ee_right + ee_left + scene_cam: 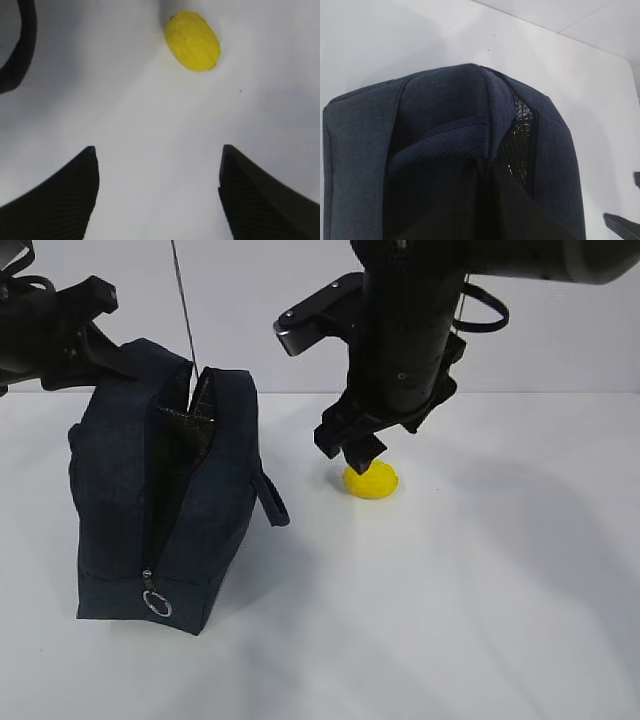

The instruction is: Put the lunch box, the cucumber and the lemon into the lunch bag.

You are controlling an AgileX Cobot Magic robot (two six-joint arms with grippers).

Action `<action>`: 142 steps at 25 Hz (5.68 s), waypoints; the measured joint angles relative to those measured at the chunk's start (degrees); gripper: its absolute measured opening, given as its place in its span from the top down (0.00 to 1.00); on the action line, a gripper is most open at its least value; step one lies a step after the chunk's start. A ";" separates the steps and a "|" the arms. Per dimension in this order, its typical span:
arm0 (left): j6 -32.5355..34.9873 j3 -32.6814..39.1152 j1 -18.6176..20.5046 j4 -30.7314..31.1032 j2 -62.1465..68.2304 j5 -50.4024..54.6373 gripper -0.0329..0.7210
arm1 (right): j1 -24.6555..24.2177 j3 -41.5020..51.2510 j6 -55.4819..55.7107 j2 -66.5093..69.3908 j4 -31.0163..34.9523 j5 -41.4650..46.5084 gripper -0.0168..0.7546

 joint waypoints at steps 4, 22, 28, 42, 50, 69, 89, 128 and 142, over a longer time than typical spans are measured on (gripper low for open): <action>0.13 0.00 0.00 0.00 0.00 0.11 0.95 | -5.25 0.00 -5.29 2.18 7.76 -3.40 0.23; 1.04 0.00 0.00 0.22 0.00 0.13 0.95 | -18.25 -6.72 -48.49 13.94 28.18 -8.99 0.23; 2.49 0.00 0.00 0.32 0.00 0.13 0.95 | -18.25 -12.37 -53.31 19.17 28.66 -9.43 0.23; 3.14 0.00 0.00 0.32 0.00 0.13 0.95 | -18.25 -13.49 -55.96 24.13 28.91 -11.33 0.23; 3.14 0.00 0.00 0.32 0.00 0.13 0.95 | -18.25 -13.49 -56.21 26.10 29.39 -12.52 0.28; 3.57 0.00 0.00 0.32 0.00 0.13 0.95 | -18.25 -18.80 -53.02 22.39 29.89 -4.77 0.43; 3.57 0.00 0.00 0.32 0.00 -0.70 0.95 | -17.89 -34.06 -8.93 13.59 41.61 5.64 0.43; 3.57 0.00 0.00 -0.57 0.00 -1.05 0.95 | -0.54 -26.83 2.28 11.95 40.45 3.19 0.44; 3.57 0.00 0.00 -0.57 0.00 -1.07 0.95 | -0.54 -26.83 1.34 16.10 38.92 -2.25 0.44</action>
